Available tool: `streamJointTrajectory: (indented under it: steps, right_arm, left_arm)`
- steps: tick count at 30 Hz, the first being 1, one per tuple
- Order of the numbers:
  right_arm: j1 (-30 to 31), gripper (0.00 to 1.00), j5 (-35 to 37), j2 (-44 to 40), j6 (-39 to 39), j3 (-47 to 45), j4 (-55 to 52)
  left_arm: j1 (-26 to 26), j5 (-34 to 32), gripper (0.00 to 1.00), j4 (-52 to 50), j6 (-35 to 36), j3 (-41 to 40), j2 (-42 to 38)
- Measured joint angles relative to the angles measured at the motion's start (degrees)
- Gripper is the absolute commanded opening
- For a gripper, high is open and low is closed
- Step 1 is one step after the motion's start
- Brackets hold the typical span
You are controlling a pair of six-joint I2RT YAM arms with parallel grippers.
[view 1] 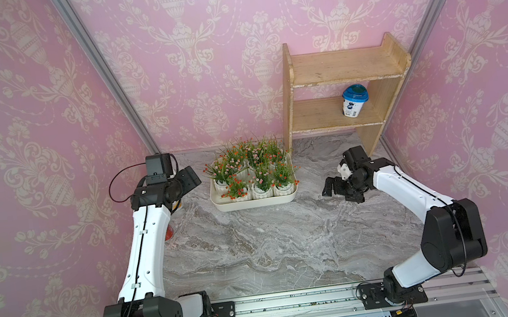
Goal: Put the potted gypsophila into the storage box
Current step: Reset both arms
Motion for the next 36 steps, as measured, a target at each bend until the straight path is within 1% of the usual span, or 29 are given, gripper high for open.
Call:
streamJointTrajectory:
  steps: [6, 12, 16, 18, 24, 28, 32, 36]
  right_arm:
    - [0.0, 1.00, 3.1, -4.7, 0.0, 1.1, -0.2]
    - [0.0, 0.99, 10.7, -11.6, 0.0, 0.6, 1.7]
    - [0.0, 1.00, 15.1, -17.6, 0.0, -2.3, 4.5]
    - [0.0, 1.00, 17.0, -19.7, 0.0, -3.3, 5.3]
    - [0.0, 1.00, 20.3, -21.5, -1.0, -3.8, 7.5]
    - [0.0, 1.00, 19.4, -21.4, -6.2, -5.6, 10.8]
    - [0.0, 1.00, 18.4, -21.5, -9.2, -10.2, 15.9]
    - [0.0, 1.00, 18.6, -23.9, -9.1, -17.7, 23.1]
  left_arm:
    - [0.6, 2.9, 0.99, 2.4, -0.1, -3.7, -3.3]
    - [0.6, 4.3, 0.99, 6.9, 0.7, -8.5, -5.3]
    - [0.6, 4.4, 0.99, 9.6, 1.6, -10.8, -5.4]
    - [0.6, 5.2, 0.99, 12.7, 2.1, -13.6, -6.1]
    - [0.6, 5.6, 0.99, 27.4, 3.2, -28.4, -12.7]
    - [0.6, 4.2, 0.99, 35.4, 8.3, -33.3, -16.6]
    - [0.6, 3.6, 0.99, 44.6, 13.9, -38.0, -18.0]
    - [0.6, 2.6, 0.99, 53.5, 16.4, -44.0, -16.4]
